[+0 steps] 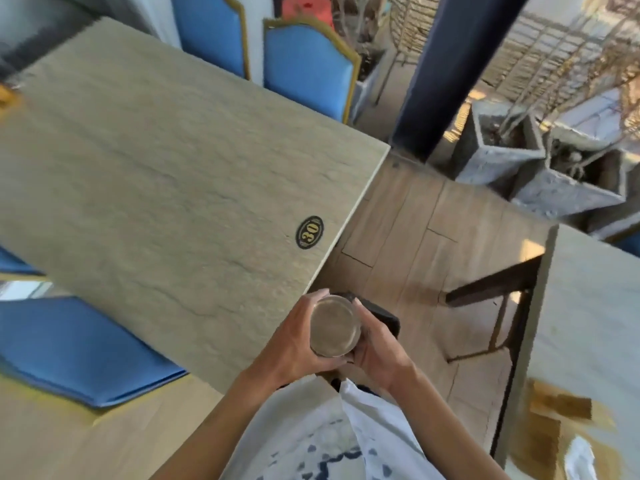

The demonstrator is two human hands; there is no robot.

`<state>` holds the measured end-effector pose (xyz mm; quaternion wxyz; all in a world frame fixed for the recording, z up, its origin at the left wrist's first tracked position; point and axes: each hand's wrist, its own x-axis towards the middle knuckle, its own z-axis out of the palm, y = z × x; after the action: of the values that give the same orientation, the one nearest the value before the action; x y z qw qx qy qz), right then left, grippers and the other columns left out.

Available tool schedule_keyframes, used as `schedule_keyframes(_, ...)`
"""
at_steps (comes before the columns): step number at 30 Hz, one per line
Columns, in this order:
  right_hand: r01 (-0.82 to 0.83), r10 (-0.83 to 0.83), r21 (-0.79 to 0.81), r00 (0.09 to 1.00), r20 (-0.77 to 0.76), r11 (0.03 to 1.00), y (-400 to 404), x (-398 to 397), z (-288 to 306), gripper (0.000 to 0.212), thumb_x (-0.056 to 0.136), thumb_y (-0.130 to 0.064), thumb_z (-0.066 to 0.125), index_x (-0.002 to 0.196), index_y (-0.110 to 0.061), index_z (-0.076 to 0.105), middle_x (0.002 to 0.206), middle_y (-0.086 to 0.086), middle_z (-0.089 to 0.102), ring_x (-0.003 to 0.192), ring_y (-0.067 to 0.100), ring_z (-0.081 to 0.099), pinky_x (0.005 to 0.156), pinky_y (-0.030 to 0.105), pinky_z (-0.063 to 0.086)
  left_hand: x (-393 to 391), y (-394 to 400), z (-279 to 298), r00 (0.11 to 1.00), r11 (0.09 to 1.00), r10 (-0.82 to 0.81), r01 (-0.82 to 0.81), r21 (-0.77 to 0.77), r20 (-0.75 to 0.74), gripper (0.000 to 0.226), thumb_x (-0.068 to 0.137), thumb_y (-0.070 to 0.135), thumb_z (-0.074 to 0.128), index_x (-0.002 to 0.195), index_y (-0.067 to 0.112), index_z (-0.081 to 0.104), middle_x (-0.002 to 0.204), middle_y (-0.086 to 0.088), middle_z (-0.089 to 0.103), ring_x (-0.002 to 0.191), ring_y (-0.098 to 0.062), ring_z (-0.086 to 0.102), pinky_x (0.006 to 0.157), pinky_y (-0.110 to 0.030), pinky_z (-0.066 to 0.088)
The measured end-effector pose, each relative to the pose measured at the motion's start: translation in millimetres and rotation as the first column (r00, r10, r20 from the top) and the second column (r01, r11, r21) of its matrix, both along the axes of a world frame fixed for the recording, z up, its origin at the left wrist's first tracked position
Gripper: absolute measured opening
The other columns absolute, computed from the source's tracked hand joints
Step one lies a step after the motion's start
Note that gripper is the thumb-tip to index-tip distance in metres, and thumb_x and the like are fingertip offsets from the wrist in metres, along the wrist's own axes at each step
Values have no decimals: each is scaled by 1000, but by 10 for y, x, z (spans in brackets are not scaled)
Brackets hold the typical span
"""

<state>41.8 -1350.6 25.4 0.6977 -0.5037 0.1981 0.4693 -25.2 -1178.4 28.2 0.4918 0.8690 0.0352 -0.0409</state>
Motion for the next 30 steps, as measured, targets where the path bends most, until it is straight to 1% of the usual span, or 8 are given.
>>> schedule_keyframes(4, -233, 234, -77, 972, 6, 970, 87, -28, 46, 45, 101, -54, 55, 117, -21, 80, 118, 10, 79, 106, 22, 74, 83, 34, 58, -368, -109, 26, 979, 980, 201, -201, -1, -37, 108, 59, 56, 91, 147, 27, 34, 143, 17, 47, 134, -4, 47, 104, -27, 47)
schedule_keyframes(7, -396, 402, -105, 914, 43, 912, 168, -72, 8, 41, 103, -49, 54, 118, -20, 79, 115, 13, 79, 99, 20, 75, 77, 30, 60, -677, -193, 2, 938, 939, 343, -342, 19, -58, 107, 57, 54, 93, 145, 30, 36, 141, 18, 48, 131, -3, 49, 103, -28, 48)
schedule_keyframes(11, -554, 558, -67, 828, 60, 830, 295, -211, -114, 43, 105, -41, 54, 122, -7, 74, 98, 12, 73, 81, 17, 73, 71, 27, 59, -1152, -282, -7, 845, 849, 529, -526, 59, -82, 106, 56, 55, 92, 143, 30, 37, 137, 17, 51, 127, -3, 51, 101, -26, 49)
schedule_keyframes(15, -687, 685, -37, 717, 128, 726, 457, -465, -131, 40, 105, -39, 55, 119, -8, 75, 94, 7, 75, 86, 20, 71, 88, 39, 55, -1563, -329, 28, 742, 748, 664, -659, 79, -96, 105, 54, 54, 93, 141, 31, 39, 133, 19, 53, 123, -1, 54, 96, -20, 50)
schedule_keyframes(20, -748, 743, -87, 626, 237, 658, 663, -835, -97, 32, 105, -39, 54, 106, -13, 74, 88, 3, 75, 88, 22, 70, 89, 42, 56, -1944, -222, 65, 644, 651, 758, -757, 52, -104, 104, 52, 41, 97, 140, 30, 41, 132, 18, 54, 123, 1, 53, 94, -12, 46)
schedule_keyframes(23, -740, 746, -137, 617, 251, 658, 782, -1048, -106, 33, 106, -34, 53, 114, -9, 74, 93, 5, 77, 87, 18, 72, 81, 32, 57, -2205, -77, 37, 591, 597, 801, -800, 55, -97, 106, 49, 40, 96, 139, 32, 41, 133, 19, 53, 124, -1, 53, 97, -18, 48)
schedule_keyframes(27, -722, 746, -200, 614, 257, 662, 1030, -1374, -145, 33, 108, -31, 50, 116, -11, 76, 103, 11, 80, 87, 17, 74, 76, 29, 57, -2670, 219, 52, 556, 559, 828, -828, 36, -77, 105, 49, 40, 96, 139, 33, 41, 133, 24, 51, 123, 7, 49, 93, -3, 39)
schedule_keyframes(30, -702, 747, -257, 606, 274, 664, 1321, -1693, -119, 30, 108, -27, 50, 113, -12, 76, 106, 14, 80, 83, 15, 73, 76, 30, 57, -3122, 497, 71, 540, 541, 840, -840, 22, -44, 105, 50, 41, 95, 140, 34, 40, 134, 25, 48, 125, 9, 46, 96, -5, 39)
